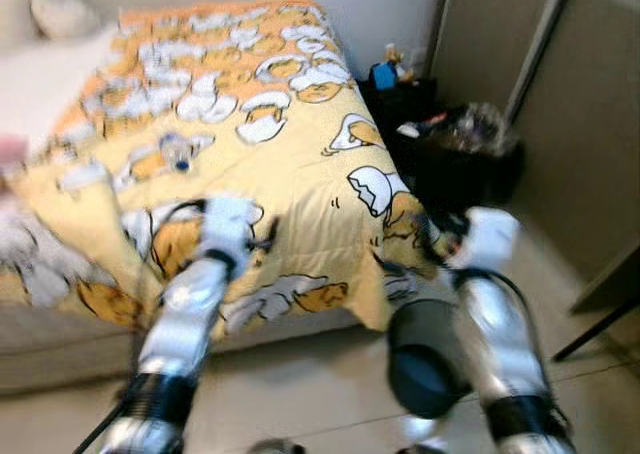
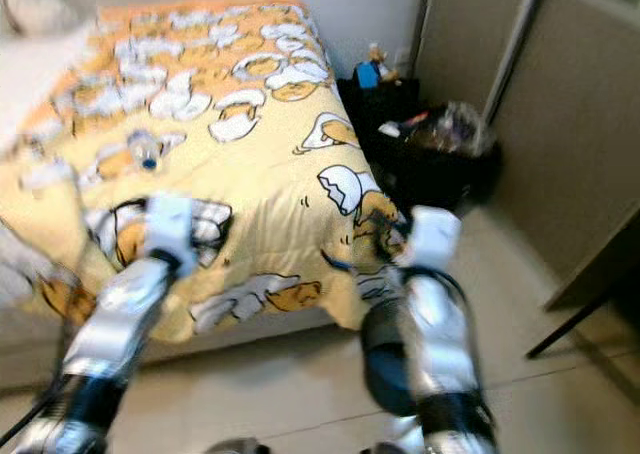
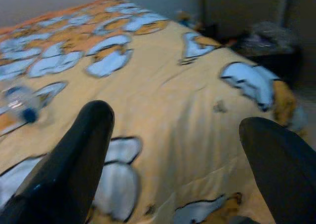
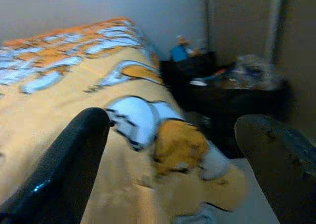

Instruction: Clean up the room

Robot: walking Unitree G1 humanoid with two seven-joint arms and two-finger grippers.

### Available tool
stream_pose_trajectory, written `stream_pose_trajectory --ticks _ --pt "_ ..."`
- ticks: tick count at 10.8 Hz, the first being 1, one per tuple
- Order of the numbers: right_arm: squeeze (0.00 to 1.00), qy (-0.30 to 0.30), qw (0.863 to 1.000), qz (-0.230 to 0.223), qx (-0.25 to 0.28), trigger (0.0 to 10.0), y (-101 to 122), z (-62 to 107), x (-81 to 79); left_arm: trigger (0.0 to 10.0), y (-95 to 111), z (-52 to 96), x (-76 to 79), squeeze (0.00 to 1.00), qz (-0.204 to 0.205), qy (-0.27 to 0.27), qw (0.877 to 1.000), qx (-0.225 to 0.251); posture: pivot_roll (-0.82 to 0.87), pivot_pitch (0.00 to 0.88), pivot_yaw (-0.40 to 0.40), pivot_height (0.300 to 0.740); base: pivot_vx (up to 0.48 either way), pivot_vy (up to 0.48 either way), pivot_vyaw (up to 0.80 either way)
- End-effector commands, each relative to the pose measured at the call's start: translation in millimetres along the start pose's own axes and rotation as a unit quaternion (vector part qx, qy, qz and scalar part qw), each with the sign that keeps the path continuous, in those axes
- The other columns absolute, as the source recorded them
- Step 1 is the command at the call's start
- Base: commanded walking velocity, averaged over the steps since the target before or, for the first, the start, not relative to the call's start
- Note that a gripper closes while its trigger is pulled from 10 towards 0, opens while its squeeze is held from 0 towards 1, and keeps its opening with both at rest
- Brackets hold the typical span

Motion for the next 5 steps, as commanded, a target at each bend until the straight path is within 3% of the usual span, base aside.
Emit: stream_pose_trajectory --ticks 1,2,3,5 --pt "0.0 -0.011 1.0 0.008 0.01 10.0 5.8 8.0 2.9 10.0 -2.7 -3.1 4.7 0.0 0.018 -0.014 1.0 -0.003 -0.16 0.0 0.154 0.723 0.0 0.0 0.0" --pt "0.0 -0.033 0.999 0.007 -0.009 10.0 -2.8 29.9 16.4 10.0 -12.5 -4.4 4.0 0.0 0.076 0.0 0.997 -0.02 -0.18 0.0 0.134 0.723 0.0 0.0 0.0" --pt "0.0 -0.045 0.999 -0.004 -0.028 10.0 -11.2 44.4 22.0 10.0 -21.0 -1.6 3.5 0.0 0.086 0.009 0.996 -0.029 -0.18 0.0 0.096 0.723 0.0 0.0 0.0" --pt "0.0 -0.01 0.999 -0.006 -0.052 10.0 -16.2 41.0 15.4 10.0 -24.1 1.9 6.5 0.0 0.077 0.031 0.996 -0.019 -0.11 0.0 0.006 0.723 0.0 0.0 0.0"
Point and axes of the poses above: a point about 5 cm out from each wrist's last joint towards the gripper, its own z axis pointing back from the gripper into the wrist, its own y axis along the axis of the wrist's last joint, x = y × z, the point moved 1 cm from there along -z, pointing out of the wrist towards the gripper, and after that the axes turned 10 degrees about -z, right-handed, at the moved point
